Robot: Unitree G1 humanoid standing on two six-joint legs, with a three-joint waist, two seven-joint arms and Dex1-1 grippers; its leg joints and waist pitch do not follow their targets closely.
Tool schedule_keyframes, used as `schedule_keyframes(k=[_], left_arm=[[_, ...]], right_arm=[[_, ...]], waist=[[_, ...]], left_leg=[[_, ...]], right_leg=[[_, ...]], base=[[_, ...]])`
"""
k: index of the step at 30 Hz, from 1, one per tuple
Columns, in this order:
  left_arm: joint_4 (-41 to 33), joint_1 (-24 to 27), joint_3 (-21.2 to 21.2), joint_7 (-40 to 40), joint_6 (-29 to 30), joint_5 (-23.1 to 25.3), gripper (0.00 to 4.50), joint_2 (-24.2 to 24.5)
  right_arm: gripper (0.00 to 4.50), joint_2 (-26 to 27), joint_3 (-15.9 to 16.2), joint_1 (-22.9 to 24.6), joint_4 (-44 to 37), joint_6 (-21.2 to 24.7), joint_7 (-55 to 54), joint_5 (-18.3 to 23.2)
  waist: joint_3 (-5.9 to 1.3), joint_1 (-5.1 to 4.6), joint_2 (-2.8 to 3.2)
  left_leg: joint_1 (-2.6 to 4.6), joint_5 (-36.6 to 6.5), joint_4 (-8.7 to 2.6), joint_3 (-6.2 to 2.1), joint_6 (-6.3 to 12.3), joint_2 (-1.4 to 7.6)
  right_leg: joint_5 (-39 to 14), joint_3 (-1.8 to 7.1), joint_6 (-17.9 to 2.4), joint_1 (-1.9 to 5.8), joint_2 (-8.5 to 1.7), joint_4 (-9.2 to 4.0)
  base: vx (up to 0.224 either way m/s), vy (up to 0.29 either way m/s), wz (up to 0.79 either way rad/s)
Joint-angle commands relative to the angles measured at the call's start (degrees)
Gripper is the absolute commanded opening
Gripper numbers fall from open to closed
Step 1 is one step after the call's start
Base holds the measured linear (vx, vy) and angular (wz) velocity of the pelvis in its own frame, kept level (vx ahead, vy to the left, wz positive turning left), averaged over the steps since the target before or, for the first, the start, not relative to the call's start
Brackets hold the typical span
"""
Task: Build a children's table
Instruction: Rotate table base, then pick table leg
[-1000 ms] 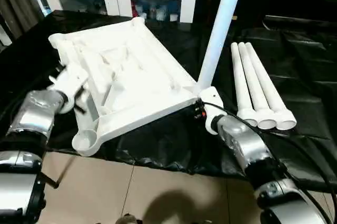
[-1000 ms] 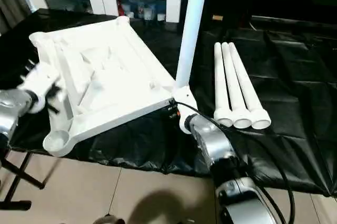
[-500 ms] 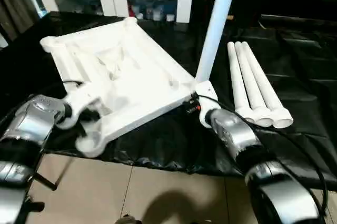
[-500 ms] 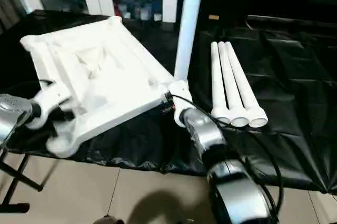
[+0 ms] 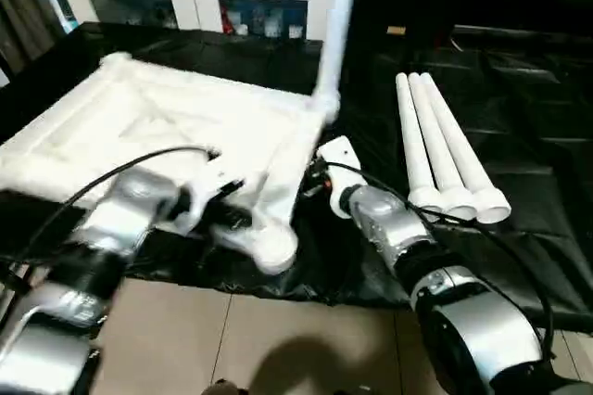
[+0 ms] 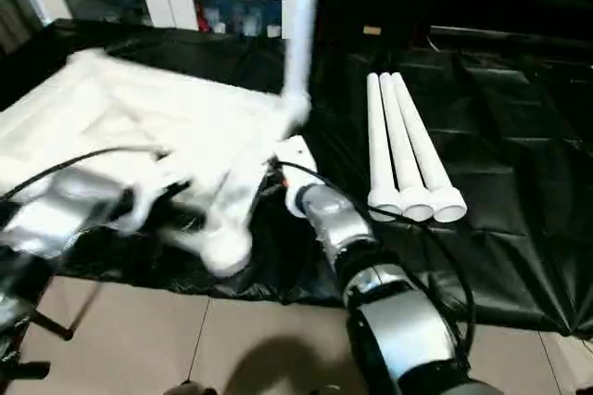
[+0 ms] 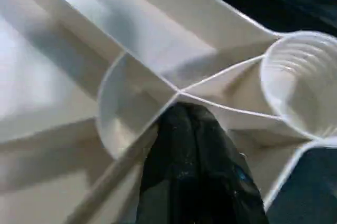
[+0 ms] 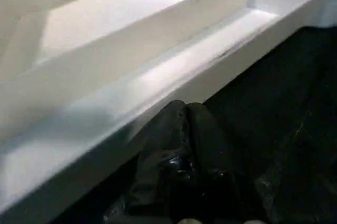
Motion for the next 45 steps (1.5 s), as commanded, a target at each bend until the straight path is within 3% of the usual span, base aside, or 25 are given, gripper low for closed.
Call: schedule_keyframes(k=[1, 3, 4, 5, 6, 7, 8, 9, 11, 14, 15, 16, 17, 20, 21, 23, 24, 31, 33, 36, 43, 45], left_arm=[[4.6, -2.9, 2.1, 7.1, -4.2, 1.1, 0.0, -2.1], [6.0, -3.7, 2.7, 9.4, -5.4, 1.2, 0.0, -3.2], [7.7, -4.5, 3.3, 12.2, -7.4, 1.5, 0.0, -4.2], [8.1, -4.6, 3.4, 12.7, -7.7, 1.6, 0.0, -4.3], [9.6, -5.3, 3.5, 15.1, -10.1, 2.3, 0.0, -4.6], [10.4, -5.5, 3.6, 15.7, -11.0, 2.3, 0.0, -4.7], [10.4, -5.5, 3.8, 15.3, -11.2, 2.1, 0.0, -4.6], [10.5, -5.5, 4.0, 14.7, -12.0, 1.7, 0.0, -4.5], [9.5, -5.0, 4.6, 13.3, -12.6, 0.8, 0.0, -4.1], [8.6, -4.6, 4.7, 12.5, -13.3, 0.3, 0.0, -3.8], [7.9, -4.3, 5.1, 12.7, -13.7, 0.1, 0.0, -3.6], [4.4, -3.1, 6.2, 9.0, -13.9, -2.8, 0.2, -2.8], [4.4, -3.1, 6.2, 9.0, -13.9, -2.8, 0.41, -2.8], [-0.9, -1.4, 6.5, 3.1, -14.1, -6.5, 0.46, -2.2], [-2.7, -0.9, 6.4, 0.8, -13.7, -7.8, 0.67, -2.2], [-3.5, -0.6, 6.3, -0.3, -13.6, -8.4, 0.8, -2.2], [-5.5, -0.1, 5.7, -2.2, -13.2, -9.3, 0.82, -2.3], [-10.3, 1.3, 5.0, -3.7, -9.9, -10.7, 1.25, -1.7], [-11.0, 1.5, 4.9, -4.0, -9.4, -10.8, 1.63, -1.4], [-12.1, 1.9, 5.0, -4.5, -8.7, -10.9, 1.72, -1.2], [-13.3, 2.1, 4.7, -4.7, -7.3, -11.1, 2.53, -0.9], [-13.4, 2.2, 4.7, -4.7, -7.1, -11.2, 2.57, -0.9]], right_arm=[[0.04, 0.0, -0.6, -0.4, 0.6, -0.9, -0.7, -0.2], [0.04, -0.3, -1.0, -0.2, 0.5, -1.0, -1.2, -0.1], [0.04, -0.7, -1.7, 0.0, 0.1, -1.0, -2.2, 0.3], [0.04, -0.8, -1.9, 0.0, 0.0, -1.0, -2.5, 0.4], [0.04, -1.6, -2.8, 0.1, -1.2, -0.4, -4.5, 0.7], [0.04, -2.1, -3.2, 0.0, -1.9, 0.6, -5.9, 0.6], [0.04, -2.7, -3.5, -0.1, -2.8, 1.8, -7.3, 0.5], [0.04, -3.3, -3.7, -0.1, -3.9, 3.2, -8.0, 0.4], [0.04, -4.5, -5.4, 0.4, -7.9, 5.4, -7.7, 1.9], [0.37, -5.0, -6.6, 0.6, -9.7, 6.0, -8.3, 2.7], [0.37, -5.5, -7.5, 0.7, -11.0, 6.3, -8.9, 3.3], [0.37, -7.5, -9.4, -0.4, -11.8, 8.4, -12.6, 3.4], [0.56, -7.5, -9.4, -0.4, -11.8, 8.4, -12.6, 3.4], [0.84, -10.1, -10.7, -2.7, -9.6, 10.4, -15.5, 3.4], [0.89, -10.8, -10.9, -3.4, -8.7, 11.1, -16.0, 3.2], [1.01, -11.0, -11.1, -3.5, -8.8, 11.6, -16.3, 3.0], [1.22, -11.8, -11.1, -4.1, -8.3, 13.1, -17.6, 2.3], [1.65, -13.8, -10.9, -6.2, -7.2, 20.4, -20.0, 1.5], [1.91, -14.1, -10.9, -6.5, -7.0, 21.2, -20.4, 1.4], [2.14, -14.3, -11.5, -6.6, -7.8, 22.7, -21.1, 1.4], [2.83, -14.9, -11.6, -6.5, -8.2, 25.6, -20.4, 1.9], [2.9, -14.9, -11.7, -6.5, -8.0, 25.9, -20.4, 2.1]], waist=[[-4.53, 0.0, 1.55], [-4.65, 0.05, 1.45], [-4.73, 0.12, 1.85], [-4.79, 0.16, 1.52], [-4.8, 0.19, 1.75], [-4.85, 0.2, 2.75], [-4.78, 0.13, 2.27], [-4.87, 0.23, 2.16], [-4.85, 0.58, 2.87], [-4.8, 0.69, 2.8], [-4.78, 0.66, 3.11], [-4.81, 0.59, 3.17], [-4.77, 0.62, 3.2], [-4.72, 0.8, 3.02], [-4.67, 0.72, 2.7], [-4.59, 0.79, 2.92], [-4.59, 0.83, 2.65], [-4.62, 0.73, 2.41], [-4.61, 0.69, 2.37], [-4.53, 0.69, 2.34], [-4.55, 0.63, 2.42], [-4.56, 0.66, 2.31]], left_leg=[[0.77, -9.2, -3.66, -0.79, -1.02, 1.96], [0.61, -8.6, -3.62, -0.85, -0.8, 2.0], [0.6, -8.0, -3.52, -0.95, -0.6, 2.04], [0.55, -7.7, -3.48, -0.93, -0.37, 2.04], [0.55, -7.4, -3.44, -0.99, -0.28, 2.01], [0.67, -7.6, -3.31, -1.02, -0.34, 1.98], [0.68, -7.7, -3.35, -0.97, -0.35, 1.98], [0.61, -7.3, -3.28, -1.0, -0.24, 1.84], [0.45, -6.6, -3.01, -0.94, 0.61, 1.74], [0.3, -6.5, -3.04, -0.91, 1.15, 1.8], [0.33, -6.7, -3.0, -0.91, 1.08, 1.8], [0.4, -6.9, -3.04, -0.97, 0.87, 1.89], [0.43, -6.9, -3.15, -1.03, 0.37, 2.04], [0.66, -7.4, -3.01, -0.65, -0.38, 1.81], [0.53, -7.3, -3.11, -0.67, -0.42, 1.76], [0.37, -7.5, -3.0, -0.59, -0.27, 1.77], [0.34, -7.0, -3.04, -0.63, -0.2, 1.81], [0.24, -5.3, -2.88, -0.5, 0.43, 1.66], [0.24, -5.5, -2.84, -0.45, 0.39, 1.65], [0.29, -6.2, -2.87, -0.41, 0.2, 1.59], [0.26, -6.3, -2.84, -0.44, -0.35, 1.56], [0.26, -6.1, -2.85, -0.45, -0.35, 1.56]], right_leg=[[-2.0, 3.25, -13.8, 3.63, -4.77, -3.21], [-0.4, 3.22, -13.8, 3.8, -4.82, -3.09], [0.7, 3.17, -14.1, 3.8, -4.87, -2.96], [1.7, 3.14, -14.3, 3.93, -4.84, -2.9], [2.1, 3.13, -14.4, 3.9, -4.83, -2.84], [2.9, 3.03, -14.4, 3.75, -4.7, -2.85], [3.1, 3.01, -14.4, 3.77, -4.59, -2.93], [3.5, 3.0, -14.7, 4.06, -4.6, -2.73], [3.5, 2.99, -14.7, 4.1, -4.69, -2.73], [2.5, 2.96, -14.5, 4.15, -4.78, -2.84], [1.8, 2.91, -14.4, 4.04, -4.77, -2.9], [1.4, 2.87, -14.4, 3.98, -4.74, -2.91], [1.0, 2.89, -14.8, 4.0, -4.83, -2.9], [0.1, 2.91, -14.9, 3.68, -4.47, -2.97], [0.0, 2.88, -14.8, 3.79, -4.45, -2.92], [-0.9, 2.91, -14.5, 3.85, -4.59, -2.95], [-1.0, 2.91, -14.5, 3.9, -4.6, -2.83], [-1.1, 2.84, -13.8, 3.89, -4.33, -2.8], [-1.7, 2.82, -13.5, 3.79, -4.33, -2.92], [-3.4, 2.85, -13.0, 3.7, -4.27, -3.1], [-3.2, 2.83, -12.7, 3.75, -4.18, -3.04], [-3.1, 2.84, -12.7, 3.77, -4.16, -2.99]], base=[[0.0, 0.0, 0.0], [0.0, 0.0, 0.0], [0.0, 0.0, 0.0], [0.0, 0.0, 0.0], [0.0, 0.0, 0.0], [0.0, 0.0, 0.0], [0.0, 0.0, 0.0], [0.0, 0.0, 0.0], [0.0, 0.0, 0.0], [0.0, 0.0, 0.0], [0.0, 0.0, 0.0], [0.0, 0.0, 0.0], [0.0, 0.0, 0.0], [0.0, 0.0, 0.0], [0.0, 0.0, 0.0], [0.0, 0.0, 0.0], [0.0, 0.0, 0.0], [0.0, 0.0, 0.0], [0.0, 0.0, 0.0], [0.0, 0.0, 0.0], [0.0, 0.0, 0.0], [0.0, 0.0, 0.0]])
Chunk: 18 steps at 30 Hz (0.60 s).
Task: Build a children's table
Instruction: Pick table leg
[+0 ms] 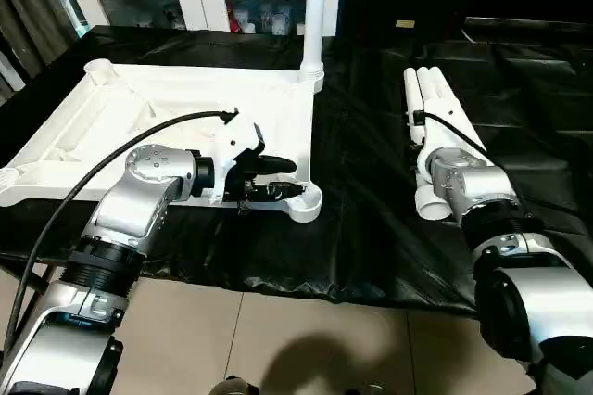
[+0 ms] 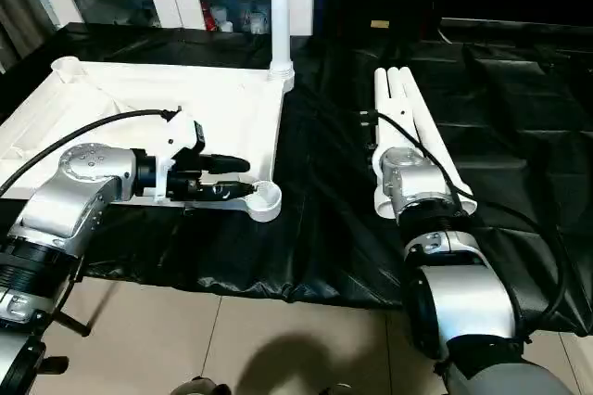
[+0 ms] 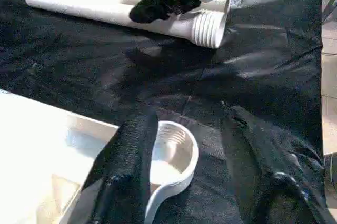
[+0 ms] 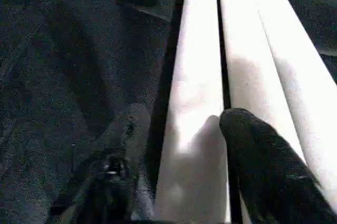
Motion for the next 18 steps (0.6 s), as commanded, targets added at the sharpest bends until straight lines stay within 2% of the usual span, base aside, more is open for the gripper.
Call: schedule_keyframes(k=[1, 3, 5, 7, 8, 10, 11, 14, 15, 16, 18], left_arm=[[-1.5, 0.4, -0.4, -0.4, 1.0, -0.1, 2.66, 0.6], [-1.8, 0.5, -0.5, -0.5, 1.3, -0.1, 2.92, 0.6], [-1.9, 0.6, -0.5, -0.6, 1.5, -0.1, 2.92, 0.6], [-2.2, 0.7, -0.7, -0.6, 1.5, 0.2, 3.32, 1.0], [-2.5, 0.8, -0.9, -0.7, 1.6, 0.3, 3.32, 1.2], [-2.9, 0.7, -1.0, -0.8, 1.8, 0.5, 3.4, 1.6], [-2.9, 0.7, -1.0, -0.8, 1.8, 0.5, 3.49, 1.6], [-3.5, 0.6, -1.3, -1.1, 2.3, 0.5, 3.59, 2.2], [-3.7, 0.5, -1.4, -1.1, 2.5, 0.6, 3.65, 2.4], [-4.2, 0.4, -1.5, -1.2, 3.1, 0.6, 3.67, 2.5], [-4.5, 0.3, -1.6, -1.1, 3.5, 0.6, 3.67, 2.6]], right_arm=[[3.01, -0.3, -0.7, -1.3, -0.3, 1.7, 0.5, 0.3], [3.21, -0.3, -0.9, -1.3, 0.0, 2.5, 0.9, 0.6], [3.21, -0.3, -1.0, -1.3, 0.2, 3.0, 1.2, 0.9], [3.59, -0.3, -1.3, -1.6, 0.8, 4.6, 1.9, 1.4], [3.59, -0.3, -1.4, -1.7, 1.2, 5.8, 2.4, 1.8], [3.6, -0.3, -2.2, -2.1, 2.0, 7.4, 3.6, 2.8], [3.6, -0.3, -2.2, -2.1, 2.0, 7.4, 3.6, 2.8], [3.6, -0.6, -3.6, -2.7, 3.5, 8.7, 4.6, 4.3], [3.43, -0.8, -4.1, -3.0, 4.1, 9.4, 5.4, 5.0], [3.26, -1.3, -4.6, -3.4, 5.4, 9.7, 6.2, 5.4], [3.23, -1.6, -4.8, -3.7, 6.3, 10.0, 7.0, 5.5]], waist=[[-5.0, 0.0, 0.12], [-4.98, 0.02, 0.17], [-5.03, 0.04, -0.03], [-5.02, 0.01, 0.07], [-5.0, -0.01, -0.13], [-4.96, 0.07, 0.01], [-4.93, 0.03, -0.16], [-4.87, 0.13, -0.1], [-4.87, 0.15, -0.1], [-4.9, 0.15, -0.37], [-4.89, 0.17, -0.18]], left_leg=[[0.37, -6.0, -3.04, -0.34, -0.34, 1.61], [0.36, -6.0, -3.01, -0.33, -0.24, 1.6], [0.3, -5.7, -2.96, -0.29, -0.09, 1.55], [0.3, -5.7, -2.96, -0.33, -0.01, 1.62], [0.31, -5.7, -2.95, -0.3, 0.08, 1.59], [0.3, -5.7, -2.93, -0.3, 0.1, 1.63], [0.33, -5.9, -2.96, -0.28, 0.13, 1.6], [0.33, -6.5, -2.96, -0.3, -0.17, 1.71], [0.36, -6.5, -2.96, -0.29, -0.2, 1.71], [0.29, -6.3, -2.97, -0.29, -0.19, 1.71], [0.33, -6.7, -2.92, -0.31, -0.25, 1.68]], right_leg=[[-3.0, 2.88, -12.7, 3.82, -4.19, -3.12], [-3.0, 2.89, -12.8, 3.78, -4.21, -3.13], [-2.8, 2.88, -12.8, 3.87, -4.23, -3.14], [-3.3, 2.87, -12.8, 3.81, -4.26, -3.14], [-3.3, 2.87, -12.8, 3.84, -4.2, -3.15], [-3.6, 2.87, -12.8, 3.74, -4.24, -3.14], [-3.8, 2.88, -12.8, 3.77, -4.15, -3.15], [-5.4, 2.9, -12.6, 3.69, -4.29, -3.26], [-5.4, 2.9, -12.6, 3.63, -4.28, -3.26], [-5.2, 2.89, -12.7, 3.69, -4.33, -3.21], [-5.8, 2.87, -12.8, 3.65, -4.33, -3.21]], base=[[0.0, 0.0, 0.0], [0.0, 0.0, 0.0], [0.0, 0.0, 0.0], [0.0, 0.0, 0.0], [0.0, 0.0, 0.0], [0.0, 0.0, 0.0], [0.0, 0.0, 0.0], [0.0, 0.0, 0.0], [0.0, 0.0, 0.0], [0.0, 0.0, 0.0], [0.0, 0.0, 0.0]])
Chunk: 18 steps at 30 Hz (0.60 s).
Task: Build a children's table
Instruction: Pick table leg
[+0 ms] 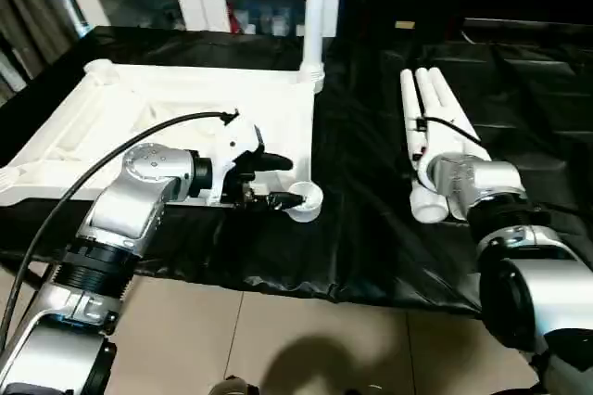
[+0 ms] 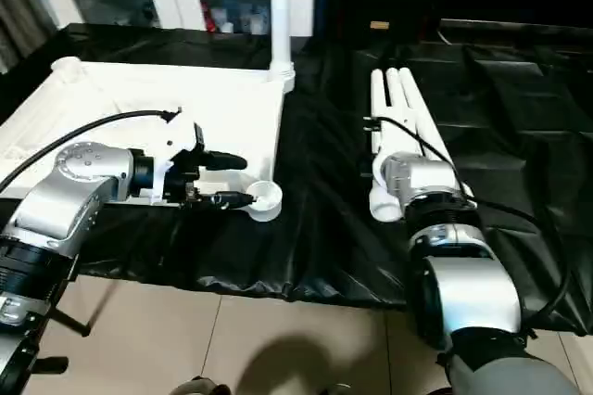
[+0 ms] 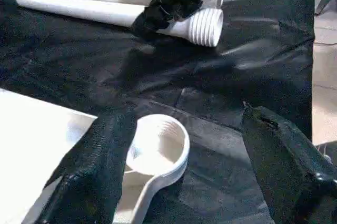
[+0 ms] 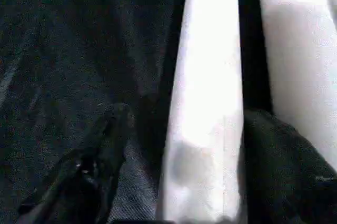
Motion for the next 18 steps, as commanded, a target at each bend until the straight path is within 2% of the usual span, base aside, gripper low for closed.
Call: schedule_keyframes(k=[1, 2, 4, 5, 6, 7, 12, 13, 18], left_arm=[[-1.2, -0.1, -0.3, -0.4, 1.0, 0.5, 3.67, 0.7], [-1.4, -0.1, -0.5, -0.6, 1.5, 0.4, 3.67, 0.8], [-1.5, -0.1, -0.6, -0.8, 1.8, 0.3, 3.67, 0.9], [-1.4, -0.3, -0.6, -0.9, 2.5, 0.0, 3.67, 0.8], [-1.3, -0.5, -0.6, -0.9, 2.9, -0.1, 3.67, 0.7], [-1.1, -0.8, -0.5, -0.6, 3.0, -0.2, 3.67, 0.5], [-1.1, -0.9, 0.1, 0.7, 2.7, -0.7, 3.67, -0.4], [-0.1, -1.2, 1.3, 3.6, 1.8, -0.7, 3.67, -1.9], [2.4, -2.9, 6.1, 11.7, 2.0, -2.5, 3.67, -7.0]], right_arm=[[3.12, -0.6, -0.8, -0.7, 1.7, 1.3, 1.1, 0.7], [2.85, -0.8, -1.0, -0.8, 2.2, 1.8, 1.7, 1.0], [2.75, -0.8, -1.1, -0.8, 2.5, 2.0, 2.1, 1.1], [2.75, -1.0, -1.2, -0.8, 3.2, 2.0, 2.6, 1.2], [2.67, -1.1, -1.3, -0.7, 3.6, 2.0, 2.9, 1.3], [2.41, -1.2, -1.4, -0.5, 4.1, 1.7, 2.8, 1.2], [2.09, -1.4, -3.1, -0.3, 5.2, 0.7, 2.0, 2.3], [1.98, -1.4, -5.0, -0.2, 5.2, -0.2, 1.9, 4.0], [1.84, -1.1, -7.9, 0.1, 2.8, -2.6, 5.8, 7.6]], waist=[[-4.76, 0.09, -0.12], [-4.75, 0.1, -0.32], [-4.77, 0.15, -0.26], [-4.83, 0.1, -0.57], [-4.8, 0.19, -0.43], [-4.82, 0.19, -0.33], [-4.81, 0.17, -0.48], [-4.82, 0.17, -0.44], [-4.92, 0.2, -0.51]], left_leg=[[0.3, -7.1, -3.14, -0.26, -0.33, 1.65], [0.23, -7.0, -3.13, -0.23, -0.3, 1.62], [0.19, -6.5, -3.1, -0.27, -0.21, 1.6], [0.21, -6.4, -3.08, -0.22, -0.13, 1.58], [0.21, -6.4, -3.08, -0.26, -0.08, 1.6], [0.18, -6.3, -3.05, -0.25, -0.06, 1.59], [0.22, -6.7, -3.05, -0.24, -0.14, 1.59], [0.26, -7.1, -3.01, -0.2, -0.16, 1.59], [0.03, -6.8, -2.91, -0.29, 0.46, 1.5]], right_leg=[[-6.4, 2.87, -12.8, 3.6, -4.3, -3.55], [-6.7, 2.86, -12.6, 3.66, -4.32, -3.6], [-6.9, 2.84, -12.5, 3.66, -4.36, -3.56], [-6.8, 2.83, -12.6, 3.67, -4.31, -3.53], [-7.0, 2.84, -12.6, 3.65, -4.35, -3.52], [-6.9, 2.82, -12.6, 3.62, -4.34, -3.54], [-7.3, 2.83, -12.6, 3.61, -4.35, -3.62], [-7.6, 2.83, -12.5, 3.61, -4.36, -3.7], [-7.1, 2.68, -12.6, 3.78, -4.25, -3.66]], base=[[0.0, 0.0, 0.0], [0.0, 0.0, 0.0], [0.0, 0.0, 0.0], [0.0, 0.0, 0.0], [0.0, 0.0, 0.0], [0.0, 0.0, 0.0], [0.0, 0.0, 0.0], [0.0, 0.0, 0.0], [0.0, 0.0, 0.0]])
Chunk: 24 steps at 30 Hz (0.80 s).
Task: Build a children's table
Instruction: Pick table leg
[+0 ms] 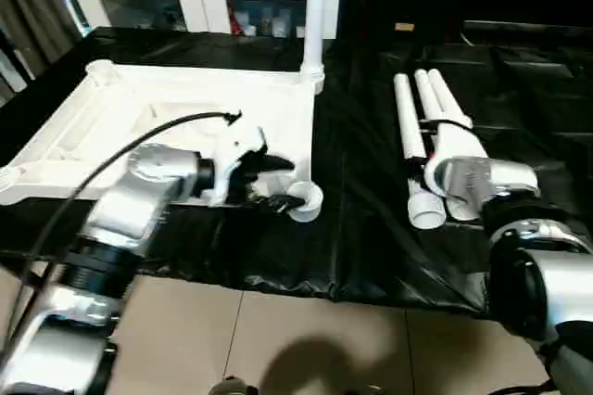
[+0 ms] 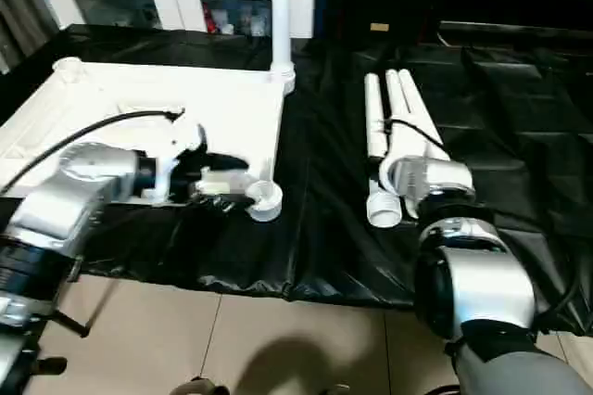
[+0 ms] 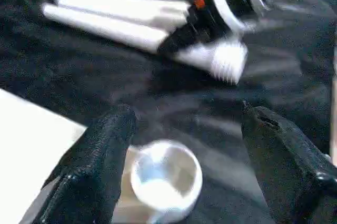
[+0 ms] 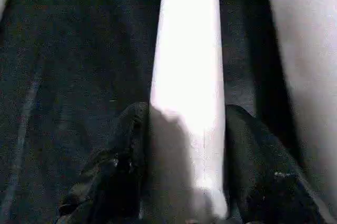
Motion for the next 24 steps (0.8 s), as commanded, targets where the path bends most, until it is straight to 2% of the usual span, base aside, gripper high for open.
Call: schedule_keyframes(k=[1, 4, 5, 6, 7, 8, 10, 12, 13, 15, 16, 18, 19, 22, 24], left_arm=[[1.6, -2.2, 3.4, 5.2, -0.3, -1.2, 3.67, -1.9], [3.2, -4.3, 7.4, 10.3, 4.3, -5.1, 3.94, -6.2], [3.9, -5.8, 9.8, 12.6, 9.4, -8.2, 4.04, -8.6], [3.9, -5.8, 9.8, 12.6, 9.4, -8.2, 4.12, -8.6], [4.7, -6.7, 11.2, 14.5, 11.4, -9.2, 4.12, -9.8], [5.3, -7.3, 12.0, 15.9, 12.5, -9.7, 4.3, -10.6], [7.1, -9.0, 13.8, 17.5, 15.7, -12.0, 4.45, -12.3], [8.1, -10.7, 16.2, 18.5, 18.3, -15.7, 4.5, -14.6], [8.4, -11.4, 17.5, 19.4, 19.5, -17.4, 4.5, -15.7], [8.5, -12.1, 18.6, 20.3, 20.5, -18.7, 4.5, -16.7], [8.7, -12.7, 19.4, 20.7, 21.1, -19.8, 4.5, -17.4], [9.3, -13.9, 21.3, 21.7, 22.3, -22.1, 4.5, -19.0], [9.6, -14.4, 22.1, 22.0, 22.7, -23.0, 4.5, -19.5], [9.0, -15.3, 23.2, 22.6, 24.8, -25.2, 4.5, -20.8], [8.8, -15.4, 23.3, 23.1, 25.4, -25.5, 4.5, -21.1]], right_arm=[[1.83, 0.3, -1.7, 0.5, -1.8, -1.6, 2.8, 2.4], [1.82, 1.0, -4.0, 2.3, -7.8, -2.9, 11.4, 7.0], [1.82, 1.9, -4.1, 5.1, -14.5, -4.7, 18.2, 10.0], [1.82, 1.9, -4.1, 5.1, -14.5, -4.7, 18.2, 10.0], [1.82, 2.4, -4.1, 7.0, -18.5, -4.9, 21.7, 12.0], [1.82, 2.7, -4.1, 8.2, -21.0, -5.1, 23.9, 13.3], [1.82, 3.3, -3.7, 11.9, -28.4, -2.9, 29.3, 17.2], [1.82, 3.7, -3.3, 15.4, -35.4, -0.2, 33.9, 21.0], [1.81, 3.9, -3.2, 16.7, -38.2, 0.7, 35.6, 22.6], [1.81, 4.0, -3.0, 18.1, -40.7, 1.5, 37.0, 23.8], [1.81, 4.0, -2.7, 19.2, -42.9, 2.3, 37.9, 24.7], [1.81, 4.0, -1.7, 21.4, -46.8, 3.8, 39.4, 26.3], [1.81, 4.0, -1.3, 22.2, -48.3, 4.4, 39.9, 26.9], [1.81, 3.8, 0.0, 24.2, -52.0, 6.2, 40.9, 28.1], [1.81, 3.7, 0.4, 24.7, -52.9, 6.8, 41.1, 28.4]], waist=[[-4.88, 0.26, -0.22], [-5.12, 0.59, -0.48], [-5.22, 0.56, -0.54], [-5.14, 0.75, -0.56], [-5.42, 0.86, -0.76], [-5.5, 1.16, -0.67], [-5.59, 1.47, -1.22], [-5.64, 1.85, -1.12], [-5.67, 2.32, -1.04], [-5.58, 2.64, -1.06], [-5.48, 2.8, -0.98], [-5.18, 3.19, -0.76], [-5.12, 3.34, -0.97], [-5.01, 3.19, -1.0], [-4.89, 3.13, -1.05]], left_leg=[[0.15, -6.8, -2.93, -0.13, 0.73, 1.4], [-0.13, -5.2, -2.74, -0.24, 2.34, 1.44], [-0.3, -4.0, -2.62, -0.1, 3.44, 1.32], [-0.27, -3.9, -2.51, 0.01, 4.17, 1.29], [-0.51, -2.4, -2.47, -0.33, 5.35, 1.47], [-0.26, -1.7, -2.25, -0.16, 6.6, 1.35], [-0.37, -1.0, -2.22, -0.23, 7.81, 1.37], [-0.55, 0.7, -1.98, -0.22, 8.76, 1.31], [-0.59, 0.9, -1.89, -0.42, 9.35, 1.63], [-0.58, 0.2, -1.8, -0.29, 9.36, 1.6], [-0.54, -0.7, -1.96, -0.45, 8.84, 1.82], [-0.35, -2.6, -2.09, -0.39, 7.48, 1.81], [-0.27, -3.7, -2.27, -0.45, 6.36, 1.77], [-0.41, -4.0, -2.47, -0.57, 5.23, 1.61], [-0.47, -3.8, -2.53, -0.59, 5.09, 1.56]], right_leg=[[-6.2, 2.7, -12.8, 3.72, -4.14, -3.91], [-3.2, 2.64, -13.2, 4.11, -4.29, -3.6], [-1.2, 2.54, -13.9, 4.15, -4.03, -3.31], [-0.4, 2.54, -13.9, 4.15, -4.0, -3.36], [1.5, 2.45, -14.3, 4.27, -4.17, -2.97], [2.9, 2.4, -14.5, 4.03, -4.0, -3.04], [2.4, 2.35, -14.4, 4.08, -4.1, -3.04], [3.2, 2.38, -14.2, 3.96, -4.0, -3.04], [2.8, 2.24, -14.7, 3.65, -4.17, -2.97], [1.7, 2.23, -14.6, 3.63, -4.15, -3.2], [-1.0, 2.17, -14.5, 3.3, -4.24, -3.42], [-5.2, 2.25, -13.5, 3.27, -4.36, -3.99], [-7.9, 2.32, -12.4, 3.29, -4.48, -4.35], [-9.8, 2.41, -11.0, 3.41, -4.54, -4.56], [-9.8, 2.47, -10.5, 3.36, -4.51, -4.68]], base=[[0.0, 0.0, 0.0], [0.0, 0.0, 0.0], [0.0, 0.0, 0.0], [0.0, 0.0, 0.0], [0.0, 0.0, 0.0], [0.0, 0.0, 0.0], [0.0, 0.0, 0.0], [0.0, 0.0, 0.0], [0.0, 0.0, 0.0], [0.0, 0.0, 0.0], [0.0, 0.0, 0.0], [0.0, 0.0, 0.0], [0.0, 0.0, 0.0], [0.0, 0.0, 0.0], [0.0, 0.0, 0.0]])
